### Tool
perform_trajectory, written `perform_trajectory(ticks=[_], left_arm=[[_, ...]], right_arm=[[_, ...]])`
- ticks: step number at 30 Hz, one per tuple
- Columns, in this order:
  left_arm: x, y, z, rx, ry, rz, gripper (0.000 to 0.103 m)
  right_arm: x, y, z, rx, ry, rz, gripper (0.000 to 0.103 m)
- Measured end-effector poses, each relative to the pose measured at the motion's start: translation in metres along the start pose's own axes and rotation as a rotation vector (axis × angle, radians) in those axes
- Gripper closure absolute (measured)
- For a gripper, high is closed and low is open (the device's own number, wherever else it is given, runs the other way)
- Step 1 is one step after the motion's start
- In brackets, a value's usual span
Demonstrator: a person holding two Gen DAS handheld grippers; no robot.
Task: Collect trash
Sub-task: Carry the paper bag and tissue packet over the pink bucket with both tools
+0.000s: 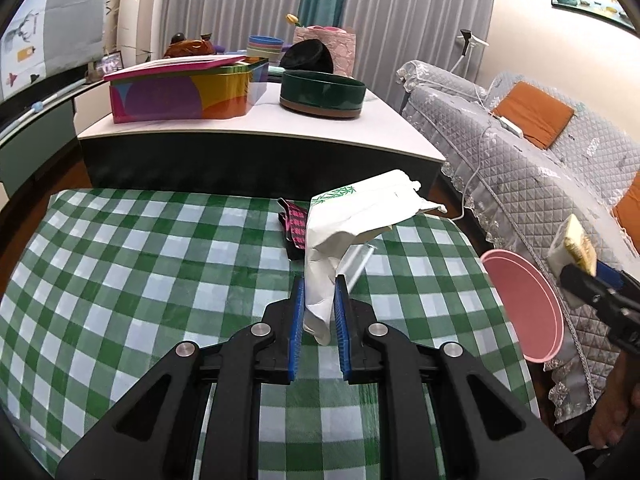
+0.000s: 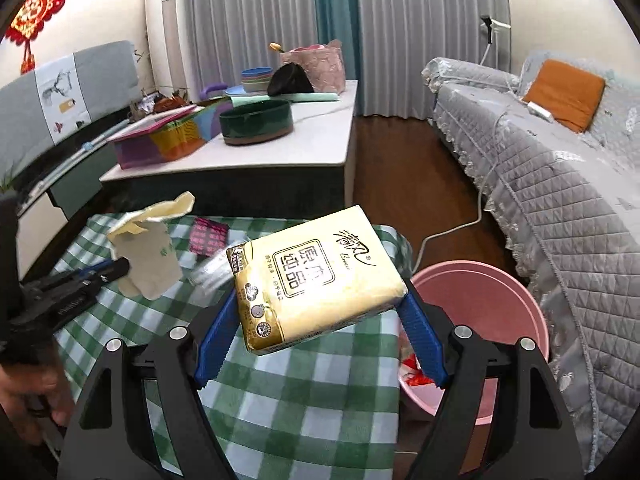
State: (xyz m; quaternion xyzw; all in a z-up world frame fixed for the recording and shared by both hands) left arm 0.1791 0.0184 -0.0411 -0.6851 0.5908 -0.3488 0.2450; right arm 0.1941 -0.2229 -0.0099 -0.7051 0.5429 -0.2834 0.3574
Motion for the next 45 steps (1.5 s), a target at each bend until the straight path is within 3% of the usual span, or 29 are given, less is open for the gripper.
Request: perform_trajectory(ticks=[14, 33, 45], left_arm=[[0.045, 0.010, -0.014, 0.030, 0.053, 0.072, 0.088], [0.086, 0.024, -0.007, -0.006, 0.114, 0.110, 0.088], [0.124, 0.016, -0.004, -0.017, 0.153, 0.123, 0.088]], right_arm=[[0.023, 0.009, -0.019, 0.044, 0.090, -0.015, 0.027], [0.063, 0.004, -0.029, 0.062, 0.142, 0.065, 0.027], [0.099, -0.003, -0.031, 0.071, 0.187, 0.152, 0.027]])
Point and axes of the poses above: each gripper's, at about its wrist camera, not at the fingertips, and z roughly the way its jaws point, x to its right, y to its underside, the point moved 7 cm from there along z, roughly the way its jaws point, and after that the axes turned 3 degrees about -z, right-handed, at the moved point
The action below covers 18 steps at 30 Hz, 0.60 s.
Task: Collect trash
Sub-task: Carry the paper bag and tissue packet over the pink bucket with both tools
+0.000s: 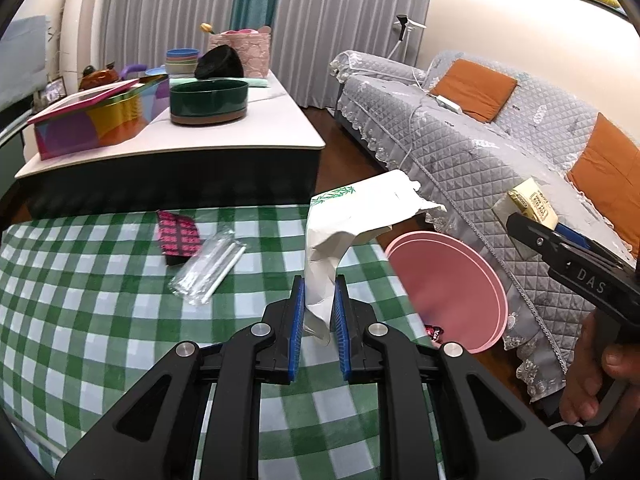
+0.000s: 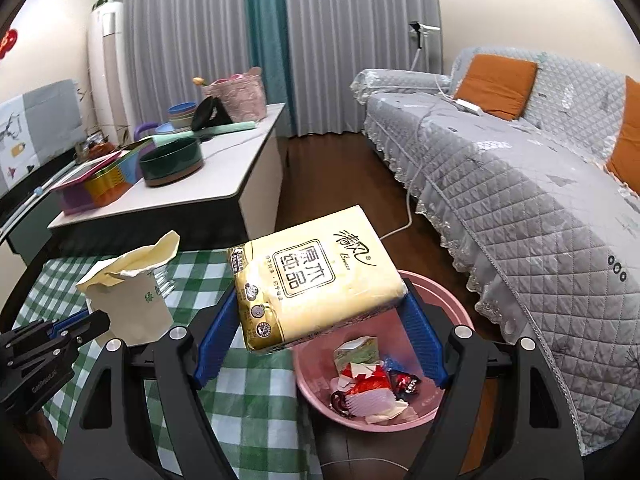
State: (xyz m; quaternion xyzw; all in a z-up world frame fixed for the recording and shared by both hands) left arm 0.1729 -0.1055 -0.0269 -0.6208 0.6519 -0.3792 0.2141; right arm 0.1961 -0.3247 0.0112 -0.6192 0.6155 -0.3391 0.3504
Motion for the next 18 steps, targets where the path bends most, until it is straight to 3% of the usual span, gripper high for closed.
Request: perform_trajectory(ticks=[18], left_arm=[[0.066, -0.022, 0.039, -0.024, 0.081, 0.035, 0.088]], right_arm=[[0.078, -0.009, 0.021, -0.021, 0.124, 0.138, 0.027]])
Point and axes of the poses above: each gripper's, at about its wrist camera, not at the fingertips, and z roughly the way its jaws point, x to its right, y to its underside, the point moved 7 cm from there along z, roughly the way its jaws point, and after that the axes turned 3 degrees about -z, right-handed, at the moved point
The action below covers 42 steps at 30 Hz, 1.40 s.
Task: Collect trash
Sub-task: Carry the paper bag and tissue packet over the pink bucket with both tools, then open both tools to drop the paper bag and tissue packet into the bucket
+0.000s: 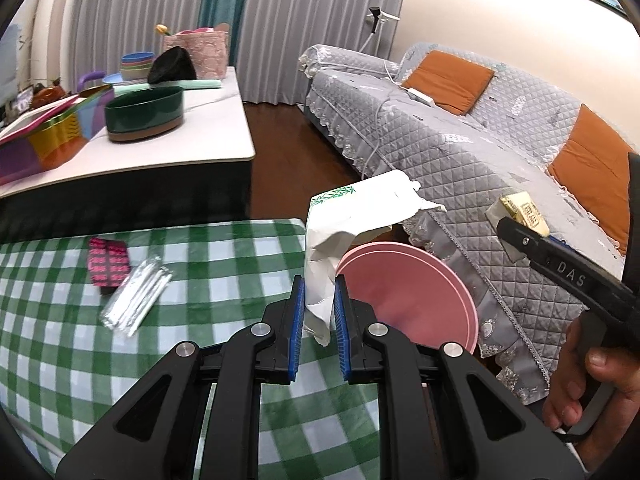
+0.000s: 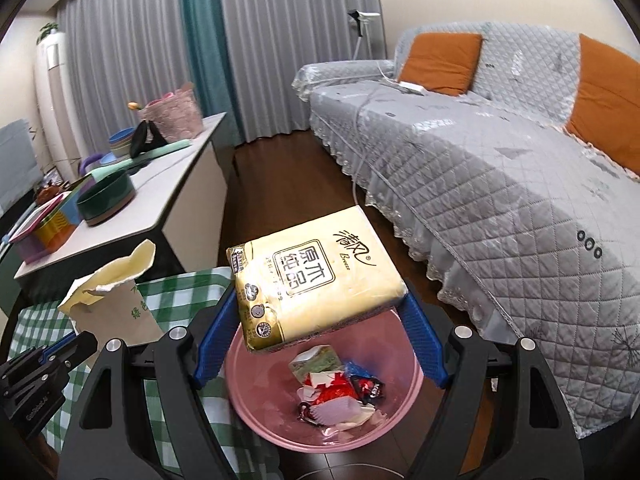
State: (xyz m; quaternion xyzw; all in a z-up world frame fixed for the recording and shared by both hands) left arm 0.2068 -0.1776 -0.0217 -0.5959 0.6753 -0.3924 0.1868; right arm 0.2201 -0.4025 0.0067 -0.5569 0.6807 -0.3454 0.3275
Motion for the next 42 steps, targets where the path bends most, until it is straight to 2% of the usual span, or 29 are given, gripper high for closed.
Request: perform_trajectory(ticks=[22, 36, 37, 39, 42], left_arm=[[0.055, 0.001, 0.062, -0.075, 0.071, 0.039, 0.089], [0.064, -0.001, 0.076, -0.101, 0.079, 0.032, 0.088], [0.064, -0.001, 0.077, -0.105, 0.081, 0.021, 0.086], [0.062, -0.001, 0.079, -0.124, 0.086, 0.006, 0.064], [0.057, -0.001, 0.076, -0.127, 0.083, -0.006, 0.062]], right_arm=[[0.024, 0.008, 0.025, -0.040, 0.043, 0.014, 0.027], [0.026, 0.014, 0.036, -0.083, 0.043, 0.014, 0.025], [0.025, 0.015, 0.038, -0.092, 0.045, 0.013, 0.025], [0.024, 0.016, 0.039, -0.095, 0.047, 0.006, 0.020], [0.021, 0.015, 0.037, -0.088, 0.056, -0.009, 0.018]])
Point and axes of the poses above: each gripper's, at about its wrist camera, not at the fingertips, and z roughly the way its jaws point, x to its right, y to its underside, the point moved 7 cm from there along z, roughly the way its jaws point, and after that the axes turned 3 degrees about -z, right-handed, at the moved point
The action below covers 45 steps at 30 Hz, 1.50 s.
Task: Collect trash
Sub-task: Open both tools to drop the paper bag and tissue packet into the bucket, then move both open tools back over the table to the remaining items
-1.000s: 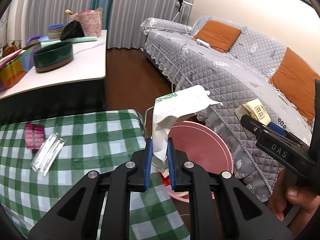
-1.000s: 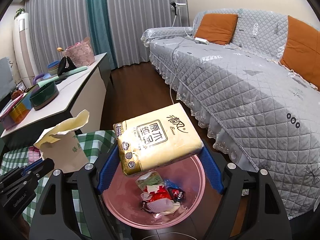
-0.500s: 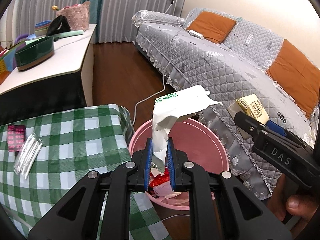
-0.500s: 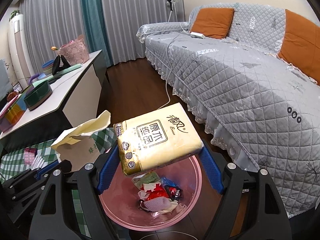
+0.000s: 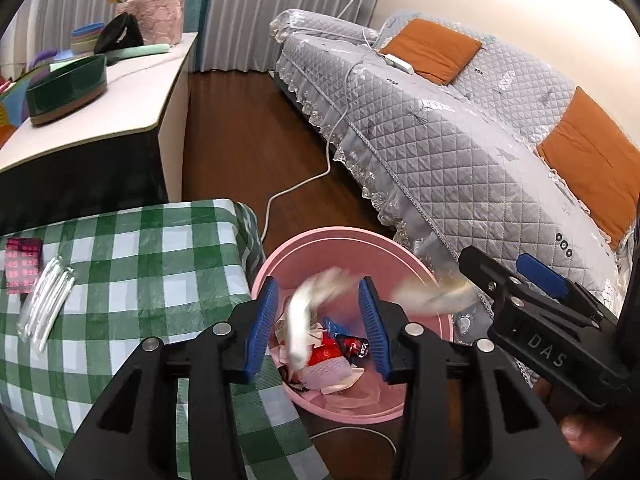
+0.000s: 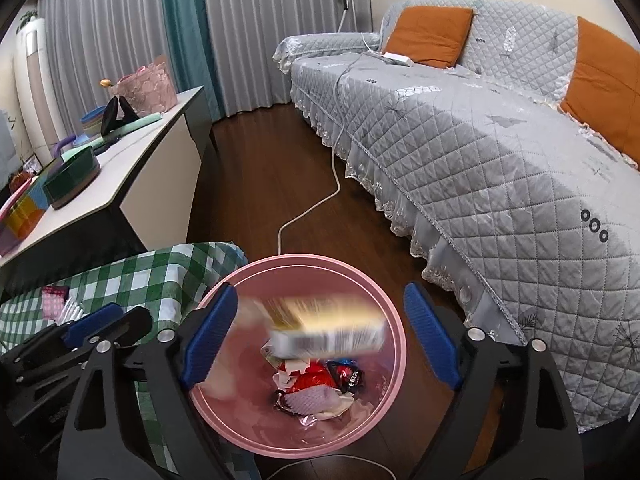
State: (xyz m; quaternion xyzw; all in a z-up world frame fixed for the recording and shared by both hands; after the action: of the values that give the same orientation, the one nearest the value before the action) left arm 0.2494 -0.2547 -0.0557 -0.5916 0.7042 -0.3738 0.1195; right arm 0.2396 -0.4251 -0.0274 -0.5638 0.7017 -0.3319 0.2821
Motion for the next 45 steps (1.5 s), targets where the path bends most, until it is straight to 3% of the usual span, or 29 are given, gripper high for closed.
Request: perform_trajectory(ticks=[6, 10, 13, 15, 18, 21, 24, 30, 40, 45], left_arm=[[-0.015, 0.006, -0.025, 0.015, -0.005, 0.003, 0.063], [-0.038, 0.013, -0.049, 0.027, -0.021, 0.009, 0.072], [-0.058, 0.018, -0.067, 0.038, -0.041, 0.016, 0.079], [-0.077, 0.021, -0.082, 0.051, -0.065, 0.022, 0.086], [-0.106, 0.023, -0.102, 0.064, -0.100, 0.022, 0.088], [-0.137, 0.021, -0.120, 0.073, -0.139, 0.019, 0.088], [-0.169, 0.013, -0.136, 0.095, -0.176, 0.003, 0.088], [-0.231, 0.003, -0.156, 0.173, -0.232, -0.126, 0.088], [-0.276, 0.004, -0.152, 0.203, -0.287, -0.206, 0.088], [-0.297, -0.003, -0.159, 0.226, -0.294, -0.241, 0.088]], right_arm=[[-0.010, -0.002, -0.004, 0.011, -0.010, -0.011, 0.018], [-0.024, -0.003, -0.012, 0.031, -0.029, -0.031, 0.021], [-0.040, -0.002, -0.021, 0.052, -0.054, -0.047, 0.029], [-0.051, -0.002, -0.025, 0.064, -0.074, -0.058, 0.042], [-0.073, 0.000, -0.032, 0.072, -0.122, -0.076, 0.063], [-0.098, 0.004, -0.038, 0.083, -0.172, -0.111, 0.071], [-0.120, 0.009, -0.044, 0.087, -0.218, -0.144, 0.073], [-0.164, 0.022, -0.054, 0.096, -0.298, -0.216, 0.073], [-0.239, 0.035, -0.050, 0.052, -0.425, -0.246, 0.073], [-0.285, 0.050, -0.029, -0.015, -0.461, -0.274, 0.072]])
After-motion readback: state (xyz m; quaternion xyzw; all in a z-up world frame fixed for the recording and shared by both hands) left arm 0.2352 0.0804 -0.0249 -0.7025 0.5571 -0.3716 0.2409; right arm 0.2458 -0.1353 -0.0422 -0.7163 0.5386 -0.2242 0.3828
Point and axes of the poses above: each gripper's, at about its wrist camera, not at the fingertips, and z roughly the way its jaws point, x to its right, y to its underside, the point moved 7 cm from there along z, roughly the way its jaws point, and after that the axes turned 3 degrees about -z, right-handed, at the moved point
